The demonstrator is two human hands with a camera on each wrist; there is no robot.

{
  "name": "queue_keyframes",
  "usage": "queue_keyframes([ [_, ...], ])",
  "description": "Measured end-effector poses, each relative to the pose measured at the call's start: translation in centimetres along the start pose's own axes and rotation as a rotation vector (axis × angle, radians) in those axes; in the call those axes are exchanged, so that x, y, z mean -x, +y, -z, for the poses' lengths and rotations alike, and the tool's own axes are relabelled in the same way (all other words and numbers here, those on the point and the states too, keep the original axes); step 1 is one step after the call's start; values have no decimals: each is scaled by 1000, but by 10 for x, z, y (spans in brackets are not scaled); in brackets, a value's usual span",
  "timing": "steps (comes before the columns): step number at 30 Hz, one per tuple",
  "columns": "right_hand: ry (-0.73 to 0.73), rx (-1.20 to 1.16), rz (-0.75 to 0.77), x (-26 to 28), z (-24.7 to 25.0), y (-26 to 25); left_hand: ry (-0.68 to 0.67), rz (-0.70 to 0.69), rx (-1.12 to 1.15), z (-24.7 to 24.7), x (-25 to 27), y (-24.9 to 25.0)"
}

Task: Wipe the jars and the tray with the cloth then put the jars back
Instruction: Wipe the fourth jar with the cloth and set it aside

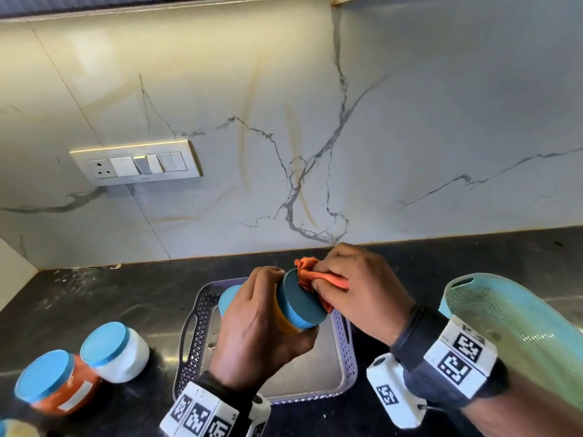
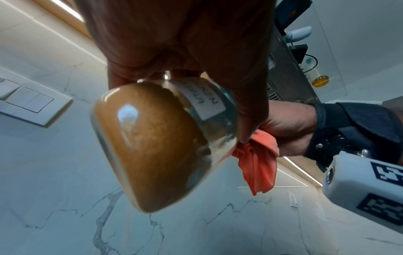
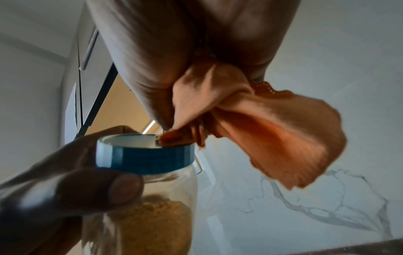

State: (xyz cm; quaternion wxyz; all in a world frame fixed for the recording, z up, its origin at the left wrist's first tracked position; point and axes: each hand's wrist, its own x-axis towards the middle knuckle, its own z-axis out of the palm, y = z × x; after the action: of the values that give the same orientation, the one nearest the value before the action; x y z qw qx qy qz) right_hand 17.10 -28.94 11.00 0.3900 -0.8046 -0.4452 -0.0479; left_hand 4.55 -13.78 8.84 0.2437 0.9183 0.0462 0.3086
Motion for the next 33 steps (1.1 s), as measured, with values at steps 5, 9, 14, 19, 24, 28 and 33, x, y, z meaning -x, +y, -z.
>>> queue_keyframes([
  [5,55,-202,-6,-1,-4,-10,-65,-37,1,-1,-2,1],
  [9,-87,-256,78,2,-2,-26,-72,-54,14,3,-2,0],
  [14,-257,-153,152,10,11,-34,-58,4,55,11,2,-5],
  [19,-334,138,169,18,28,-21,-23,37,40,15,5,-6],
  [24,-270,243,134,-3,28,-7,-79,55,88,3,11,0],
  [28,-214,-8,33,-21,19,-4,-66,380,356,3,6,0],
  [33,-12,-463,-212,-16,12,7,-34,699,824,8,-3,-19],
])
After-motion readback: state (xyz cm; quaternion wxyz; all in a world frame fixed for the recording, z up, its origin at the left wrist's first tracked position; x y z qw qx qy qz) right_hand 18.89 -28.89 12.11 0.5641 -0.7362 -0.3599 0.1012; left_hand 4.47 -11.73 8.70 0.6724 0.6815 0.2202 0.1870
